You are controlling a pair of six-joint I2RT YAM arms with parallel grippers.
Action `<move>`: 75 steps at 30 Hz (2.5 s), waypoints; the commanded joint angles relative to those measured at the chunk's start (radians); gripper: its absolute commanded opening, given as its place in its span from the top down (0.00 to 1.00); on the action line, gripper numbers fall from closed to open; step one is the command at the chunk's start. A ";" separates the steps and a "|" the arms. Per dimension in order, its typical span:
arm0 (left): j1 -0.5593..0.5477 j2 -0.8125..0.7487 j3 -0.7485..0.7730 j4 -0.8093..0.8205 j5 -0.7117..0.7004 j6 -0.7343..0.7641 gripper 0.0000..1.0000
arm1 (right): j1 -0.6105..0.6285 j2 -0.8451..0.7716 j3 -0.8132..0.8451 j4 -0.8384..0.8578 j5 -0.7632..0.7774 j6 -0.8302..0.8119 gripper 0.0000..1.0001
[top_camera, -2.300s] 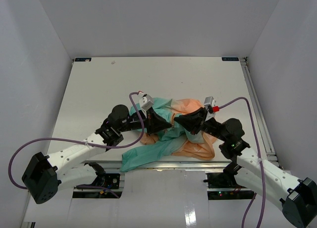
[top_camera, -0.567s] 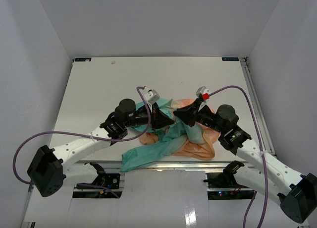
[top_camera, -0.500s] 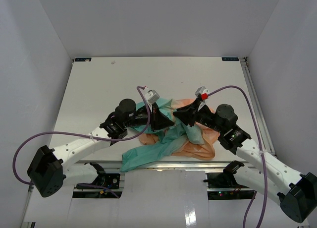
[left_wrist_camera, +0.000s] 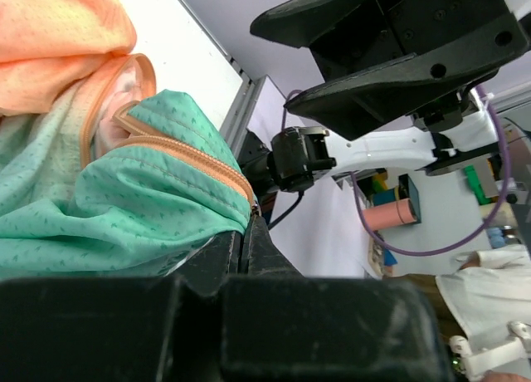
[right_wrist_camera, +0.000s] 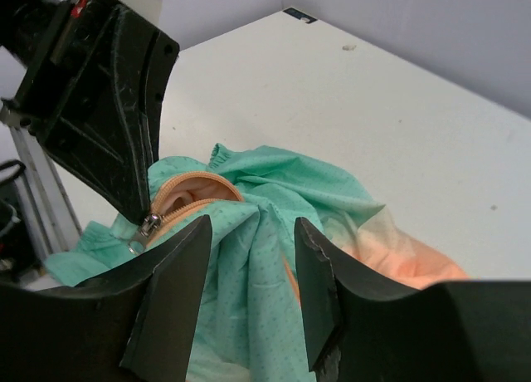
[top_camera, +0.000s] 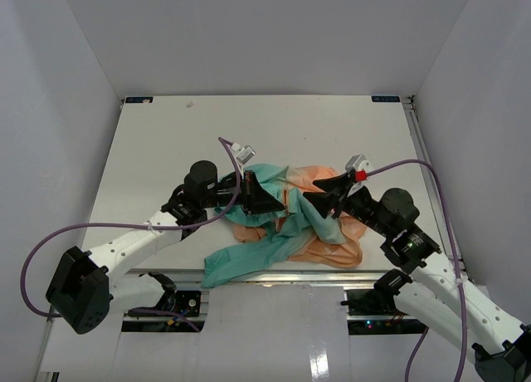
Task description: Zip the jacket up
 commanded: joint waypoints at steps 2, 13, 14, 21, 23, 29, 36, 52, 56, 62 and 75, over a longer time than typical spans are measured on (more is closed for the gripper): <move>0.024 -0.038 -0.011 0.059 0.068 -0.109 1.00 | 0.029 0.009 0.027 0.061 -0.115 -0.329 0.49; 0.036 -0.052 -0.025 0.062 0.100 -0.138 1.00 | 0.161 -0.104 -0.119 0.187 -0.222 -0.630 0.41; 0.036 -0.050 -0.026 0.065 0.106 -0.141 1.00 | 0.169 -0.106 -0.118 0.183 -0.217 -0.640 0.40; 0.037 -0.048 -0.034 0.080 0.111 -0.151 1.00 | 0.265 -0.064 -0.129 0.205 -0.118 -0.717 0.44; 0.037 -0.049 -0.034 0.080 0.111 -0.153 1.00 | 0.315 -0.047 -0.133 0.217 -0.057 -0.748 0.46; 0.039 -0.037 -0.033 0.080 0.117 -0.153 1.00 | 0.393 0.009 -0.121 0.217 0.030 -0.806 0.54; 0.039 -0.038 -0.033 0.077 0.118 -0.149 1.00 | 0.416 0.018 -0.123 0.230 0.076 -0.816 0.55; 0.040 -0.031 -0.038 0.091 0.127 -0.153 1.00 | 0.427 0.021 -0.132 0.276 0.126 -0.807 0.72; 0.040 -0.030 -0.036 0.091 0.127 -0.153 1.00 | 0.427 0.013 -0.131 0.271 0.157 -0.806 0.78; 0.040 -0.027 -0.036 0.092 0.129 -0.153 1.00 | 0.428 0.004 -0.126 0.271 0.172 -0.796 0.83; 0.040 -0.027 -0.033 0.092 0.132 -0.146 1.00 | 0.427 0.049 -0.109 0.260 0.107 -0.778 0.81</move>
